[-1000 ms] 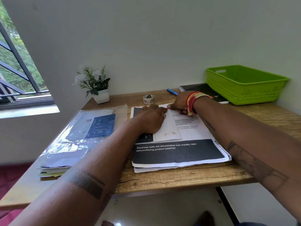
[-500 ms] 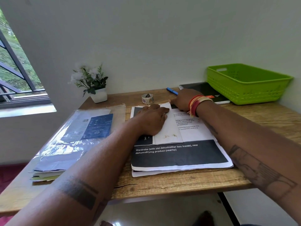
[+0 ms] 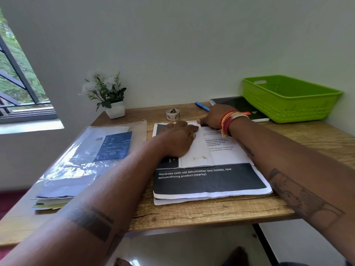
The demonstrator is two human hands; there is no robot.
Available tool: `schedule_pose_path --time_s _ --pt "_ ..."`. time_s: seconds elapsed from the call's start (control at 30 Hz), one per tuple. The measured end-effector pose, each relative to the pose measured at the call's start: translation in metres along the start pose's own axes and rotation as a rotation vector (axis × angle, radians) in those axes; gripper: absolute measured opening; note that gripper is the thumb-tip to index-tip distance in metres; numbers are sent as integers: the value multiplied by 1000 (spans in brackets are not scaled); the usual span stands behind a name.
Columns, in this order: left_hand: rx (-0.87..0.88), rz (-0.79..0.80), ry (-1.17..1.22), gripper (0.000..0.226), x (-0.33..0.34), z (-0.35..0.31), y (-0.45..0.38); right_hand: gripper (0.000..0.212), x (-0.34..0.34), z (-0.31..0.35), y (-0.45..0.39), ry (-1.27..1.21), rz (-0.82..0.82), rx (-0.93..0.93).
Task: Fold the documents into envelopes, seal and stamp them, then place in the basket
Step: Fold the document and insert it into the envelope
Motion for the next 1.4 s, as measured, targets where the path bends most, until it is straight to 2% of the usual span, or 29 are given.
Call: schedule_pose_path --time_s 0.1,0.27,0.37,0.53,0.7,0.8,0.93,1.03,1.2,1.3,1.4 --pt "-7 8 -4 51 1 0 -1 68 2 -2 -6 -43 -39 58" --pt "-24 -1 -4 51 0 -1 1 61 2 -8 -11 -86 -124 37" --pt "-31 -2 -8 51 -2 -1 3 20 -6 -4 -10 -131 -166 -99" --pt "-33 -15 -29 50 -5 -2 3 31 -1 2 1 -237 -60 -190" --pt "-36 -37 -16 55 -8 -3 4 22 2 8 -6 -272 -108 -187" --pt "-30 -58 -6 48 -15 -7 8 17 6 6 -12 -318 -130 -142" --pt "5 -109 66 43 -33 -12 12 22 -8 -3 -12 -467 -202 -67" --pt "2 -89 56 42 -41 -9 14 10 -18 -19 -12 -611 -258 6" --pt "-2 -69 49 43 -39 -14 17 5 -8 -28 -10 -771 -131 92" --pt "-18 -81 25 46 -39 -15 16 23 -4 -22 -8 -707 -41 62" --pt "-26 -88 1 49 -36 -13 14 45 -8 -20 -6 -577 -41 19"
Point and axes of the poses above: each hand's wrist, its own y-axis away from the middle knuckle, its own x-axis out of the palm, z = x × y, the point moved 9 cm from there along -y, towards the middle knuckle, and after that the axes turned 10 degrees about -z, right-handed, at the moved point
